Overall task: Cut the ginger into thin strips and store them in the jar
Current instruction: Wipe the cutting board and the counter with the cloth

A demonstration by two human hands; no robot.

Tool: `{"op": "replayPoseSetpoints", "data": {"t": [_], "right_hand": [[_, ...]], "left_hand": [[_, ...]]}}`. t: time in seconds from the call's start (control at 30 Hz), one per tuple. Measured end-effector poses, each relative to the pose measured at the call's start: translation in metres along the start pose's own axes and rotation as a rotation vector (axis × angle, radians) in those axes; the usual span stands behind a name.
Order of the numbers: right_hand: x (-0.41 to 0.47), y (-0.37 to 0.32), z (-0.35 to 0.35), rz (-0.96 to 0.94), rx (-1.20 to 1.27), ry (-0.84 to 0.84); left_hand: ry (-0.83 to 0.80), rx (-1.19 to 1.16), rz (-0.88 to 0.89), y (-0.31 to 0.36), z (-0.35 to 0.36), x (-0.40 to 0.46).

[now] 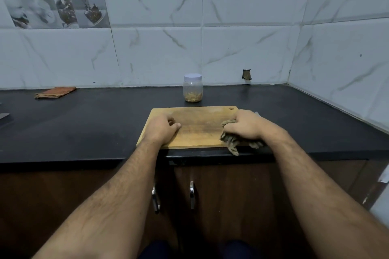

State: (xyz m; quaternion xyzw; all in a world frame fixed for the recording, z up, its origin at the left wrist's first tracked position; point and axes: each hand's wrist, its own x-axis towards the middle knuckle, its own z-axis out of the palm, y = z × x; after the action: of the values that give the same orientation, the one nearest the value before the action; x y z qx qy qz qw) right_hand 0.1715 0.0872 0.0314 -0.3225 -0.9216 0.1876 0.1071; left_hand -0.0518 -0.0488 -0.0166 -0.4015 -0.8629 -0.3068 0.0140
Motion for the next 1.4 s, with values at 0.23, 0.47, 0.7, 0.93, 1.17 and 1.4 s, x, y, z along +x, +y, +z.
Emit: {"op": "replayPoseSetpoints", "data": {"t": [0.23, 0.47, 0.7, 0.93, 1.17, 1.4], "right_hand": [[0.011, 0.025, -0.022, 0.401, 0.063, 0.17], [0.022, 0.02, -0.013, 0.532, 0.094, 0.061], [0.024, 0.016, -0.01, 0.573, 0.219, 0.083], [0.028, 0.007, -0.005, 0.526, 0.337, 0.102], [0.055, -0.028, -0.003, 0.441, 0.425, 0.123], [0.102, -0.082, 0.022, 0.371, 0.48, 0.051]], "left_hand": [[0.321, 0.001, -0.144, -0.006, -0.016, -0.011], [0.114, 0.221, -0.432, -0.019, -0.02, -0.005], [0.143, 0.11, -0.523, -0.021, -0.018, 0.002], [0.193, 0.096, -0.569, -0.035, -0.025, 0.008], [0.267, 0.074, -0.602, -0.063, -0.054, 0.02], [0.303, 0.112, -0.693, -0.118, -0.093, 0.037]]}}
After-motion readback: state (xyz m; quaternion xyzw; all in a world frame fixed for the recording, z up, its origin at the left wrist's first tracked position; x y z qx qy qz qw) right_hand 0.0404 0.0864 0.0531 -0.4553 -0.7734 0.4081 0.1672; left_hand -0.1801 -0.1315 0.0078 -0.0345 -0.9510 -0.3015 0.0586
